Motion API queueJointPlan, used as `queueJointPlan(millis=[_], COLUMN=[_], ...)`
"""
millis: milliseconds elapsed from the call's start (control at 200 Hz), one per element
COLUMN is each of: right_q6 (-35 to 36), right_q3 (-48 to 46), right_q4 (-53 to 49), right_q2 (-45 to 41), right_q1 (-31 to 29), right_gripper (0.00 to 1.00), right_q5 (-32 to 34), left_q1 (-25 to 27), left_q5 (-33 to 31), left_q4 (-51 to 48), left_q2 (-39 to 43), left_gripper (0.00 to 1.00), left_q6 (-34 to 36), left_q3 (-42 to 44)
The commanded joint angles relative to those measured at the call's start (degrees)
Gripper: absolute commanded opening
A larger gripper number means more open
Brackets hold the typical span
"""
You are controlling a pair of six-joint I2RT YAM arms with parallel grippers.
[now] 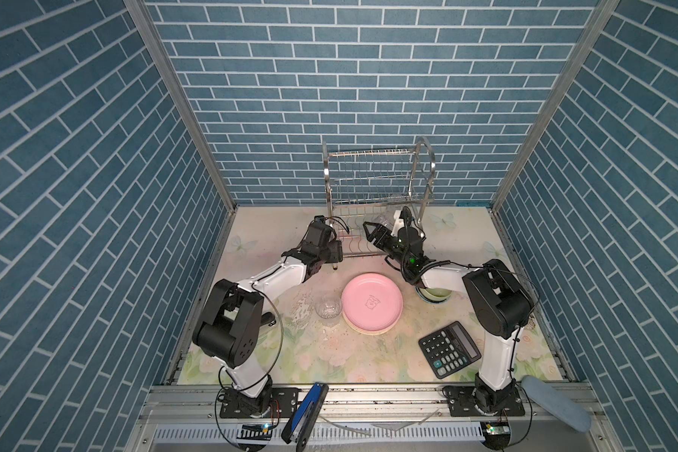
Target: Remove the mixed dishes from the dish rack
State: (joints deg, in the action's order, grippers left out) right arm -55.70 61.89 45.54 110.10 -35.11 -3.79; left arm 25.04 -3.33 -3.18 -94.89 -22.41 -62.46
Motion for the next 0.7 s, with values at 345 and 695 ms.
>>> queueJointPlan(millis=[345, 695], right_q6=[-13.1, -17.8], right_q3=[-9.7, -14.0], right_q4=[9.2, 10.4], right_q2=[-12.3, -19.5], right_q1=[-1.5, -2.9], right_gripper=[0.37, 0.36], right_q5=[-3.2, -3.5], left_q1=[3.5, 14.4], left_q5=[3.8, 13.3], left_q4=[7.3, 30.3], left_q2=[24.4, 31.4], left_gripper=[0.78, 0.96], left_q6=[-0.5, -2.6], left_q3=[17.2, 27.1])
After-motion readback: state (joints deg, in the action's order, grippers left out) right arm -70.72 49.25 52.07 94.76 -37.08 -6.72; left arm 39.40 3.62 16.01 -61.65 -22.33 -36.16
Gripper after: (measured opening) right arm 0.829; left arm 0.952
